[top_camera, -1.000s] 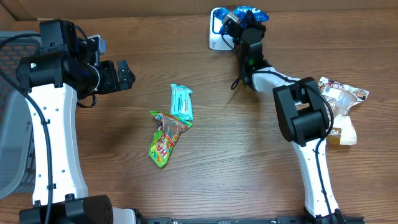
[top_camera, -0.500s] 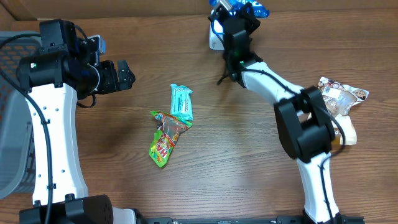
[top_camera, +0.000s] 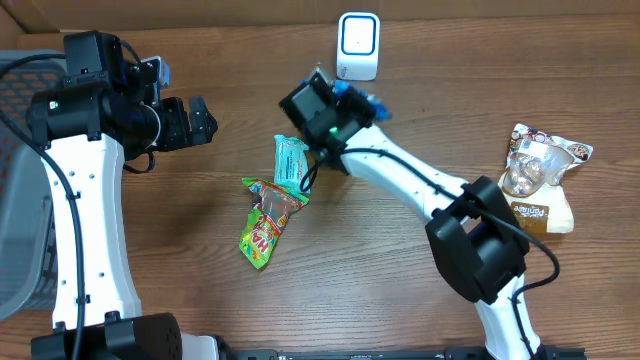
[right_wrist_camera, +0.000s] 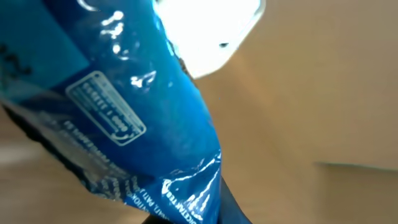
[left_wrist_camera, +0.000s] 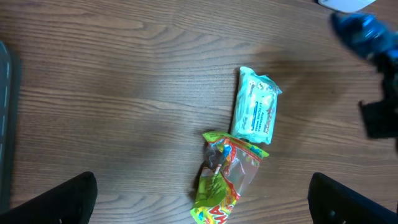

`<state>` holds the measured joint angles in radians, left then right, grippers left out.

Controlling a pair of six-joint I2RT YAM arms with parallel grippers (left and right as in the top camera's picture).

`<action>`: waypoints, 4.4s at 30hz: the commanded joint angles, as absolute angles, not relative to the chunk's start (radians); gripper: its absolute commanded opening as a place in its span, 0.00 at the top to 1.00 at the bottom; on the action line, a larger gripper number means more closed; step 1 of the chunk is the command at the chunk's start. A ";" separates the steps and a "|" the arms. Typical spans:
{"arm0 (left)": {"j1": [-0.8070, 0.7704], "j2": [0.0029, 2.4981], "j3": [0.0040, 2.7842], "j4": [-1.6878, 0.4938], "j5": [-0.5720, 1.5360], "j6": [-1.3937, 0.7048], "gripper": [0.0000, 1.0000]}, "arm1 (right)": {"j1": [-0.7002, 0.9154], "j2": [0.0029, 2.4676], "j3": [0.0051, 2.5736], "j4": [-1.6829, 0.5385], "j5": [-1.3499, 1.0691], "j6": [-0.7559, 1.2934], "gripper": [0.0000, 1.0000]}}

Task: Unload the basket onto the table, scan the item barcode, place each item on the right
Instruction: 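Carry the Oreo pack right and set it beside the bread bag, then release the Oreo pack and move the right gripper to the wipes pack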

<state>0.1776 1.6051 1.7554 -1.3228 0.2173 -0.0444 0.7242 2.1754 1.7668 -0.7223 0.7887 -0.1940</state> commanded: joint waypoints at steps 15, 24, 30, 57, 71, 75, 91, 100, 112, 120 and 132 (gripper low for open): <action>0.176 1.601 1.749 -1.323 0.229 -0.022 0.00 | 0.153 1.784 1.733 -1.207 0.004 0.457 0.96; 0.176 1.601 1.749 -1.323 0.229 -0.022 0.00 | -0.089 1.842 1.381 -0.949 -0.111 0.374 0.96; 0.176 1.601 1.749 -1.323 0.229 -0.022 0.00 | -0.104 1.852 1.203 -0.743 -0.197 0.128 0.95; 0.176 1.601 1.749 -1.323 0.229 -0.022 0.00 | -0.187 1.854 1.457 -0.979 -0.432 0.125 0.23; 0.175 1.601 1.749 -1.323 0.229 -0.022 0.00 | 0.125 1.864 1.481 -0.704 -0.548 0.310 0.27; 0.176 1.601 1.749 -1.323 0.229 -0.022 0.00 | 0.268 1.900 1.475 -0.587 -0.532 0.327 0.25; 0.176 1.601 1.749 -1.323 0.229 -0.022 0.00 | 0.573 2.194 1.475 -0.305 -0.513 0.472 0.20; 0.176 1.601 1.749 -1.323 0.229 -0.022 0.00 | 0.641 2.235 1.475 -0.266 -0.463 0.547 0.62; 0.176 1.601 1.749 -1.323 0.229 -0.022 0.01 | 0.453 2.161 1.481 -0.460 -0.638 0.463 0.96; 0.175 1.601 1.749 -1.323 0.229 -0.022 0.00 | 0.305 2.094 1.510 -0.847 -0.591 0.179 0.96; 0.175 1.601 1.749 -1.323 0.229 -0.022 0.01 | 0.269 1.981 1.643 -1.087 -0.162 0.175 0.96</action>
